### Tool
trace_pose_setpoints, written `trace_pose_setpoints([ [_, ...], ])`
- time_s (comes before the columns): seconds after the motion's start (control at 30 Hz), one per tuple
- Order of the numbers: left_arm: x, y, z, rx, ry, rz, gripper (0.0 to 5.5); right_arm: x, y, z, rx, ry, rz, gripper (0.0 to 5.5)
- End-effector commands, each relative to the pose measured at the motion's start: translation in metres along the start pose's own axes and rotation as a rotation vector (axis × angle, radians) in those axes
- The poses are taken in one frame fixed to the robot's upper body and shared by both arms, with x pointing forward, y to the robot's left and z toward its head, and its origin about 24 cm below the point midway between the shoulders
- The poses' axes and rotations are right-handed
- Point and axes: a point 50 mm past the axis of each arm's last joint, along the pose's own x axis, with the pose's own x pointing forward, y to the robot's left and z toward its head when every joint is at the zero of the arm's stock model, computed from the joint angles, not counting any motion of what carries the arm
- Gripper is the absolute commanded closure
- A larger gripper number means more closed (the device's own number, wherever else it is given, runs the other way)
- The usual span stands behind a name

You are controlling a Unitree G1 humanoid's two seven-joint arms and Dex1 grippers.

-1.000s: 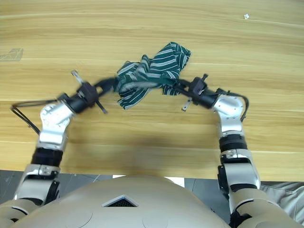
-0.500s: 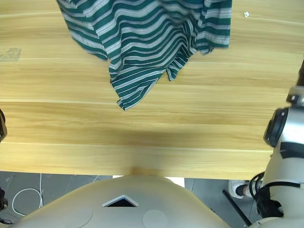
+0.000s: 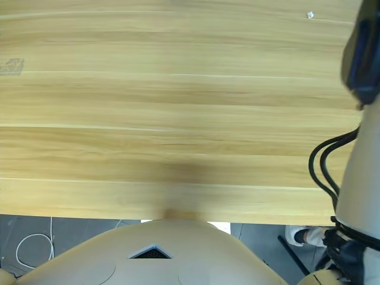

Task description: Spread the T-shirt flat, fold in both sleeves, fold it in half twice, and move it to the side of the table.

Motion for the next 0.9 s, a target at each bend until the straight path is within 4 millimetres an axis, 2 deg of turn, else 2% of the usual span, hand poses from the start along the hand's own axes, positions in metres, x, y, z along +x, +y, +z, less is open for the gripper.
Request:
trace_pose_setpoints([
  [0.03, -0.006, -0.008, -0.036, 0.038, 0.11, -0.048, 5.5, -0.01, -0.005, -0.03, -0.016, 0.093, -0.01, 5.46],
  [0.1, -0.01, -0.035, -0.039, 0.087, 0.08, -0.184, 5.5, -0.017, 0.014, -0.043, -0.06, 0.095, 0.091, 5.46],
  [0.17, -0.02, -0.075, -0.04, 0.12, 0.019, -0.373, 5.5, -0.032, 0.042, -0.064, -0.085, 0.096, 0.247, 5.46],
  [0.23, -0.044, -0.131, -0.047, 0.116, -0.067, -0.604, 5.5, -0.063, 0.082, -0.097, -0.051, 0.111, 0.458, 5.46],
  [0.3, -0.085, -0.191, -0.053, 0.037, -0.179, -0.798, 5.5, -0.109, 0.126, -0.127, 0.087, 0.13, 0.672, 5.46],
  [0.37, -0.144, -0.248, -0.059, -0.063, -0.252, -0.964, 5.5, -0.167, 0.167, -0.149, 0.281, 0.149, 0.842, 5.47],
  [0.4, -0.171, -0.266, -0.06, -0.114, -0.273, -1.017, 5.5, -0.194, 0.18, -0.154, 0.369, 0.152, 0.894, 5.47],
  [0.43, -0.189, -0.275, -0.059, -0.158, -0.283, -1.045, 5.5, -0.212, 0.187, -0.154, 0.423, 0.148, 0.924, 5.47],
  [0.5, -0.203, -0.271, -0.056, -0.211, -0.307, -1.035, 5.5, -0.223, 0.183, -0.151, 0.481, 0.129, 0.932, 5.47],
  [0.57, -0.201, -0.254, -0.056, -0.215, -0.322, -0.997, 5.5, -0.214, 0.167, -0.149, 0.474, 0.115, 0.89, 5.47],
  [0.63, -0.19, -0.234, -0.061, -0.201, -0.301, -0.945, 5.5, -0.199, 0.15, -0.146, 0.466, 0.099, 0.833, 5.47],
  [0.73, -0.157, -0.198, -0.074, -0.181, -0.231, -0.836, 5.5, -0.166, 0.126, -0.136, 0.444, 0.063, 0.734, 5.47],
  [0.8, -0.126, -0.165, -0.075, -0.253, -0.183, -0.712, 5.5, -0.144, 0.109, -0.126, 0.433, 0.025, 0.664, 5.47],
  [0.9, -0.084, -0.101, -0.063, -0.338, -0.192, -0.533, 5.5, -0.114, 0.073, -0.1, 0.403, -0.085, 0.568, 5.47],
])
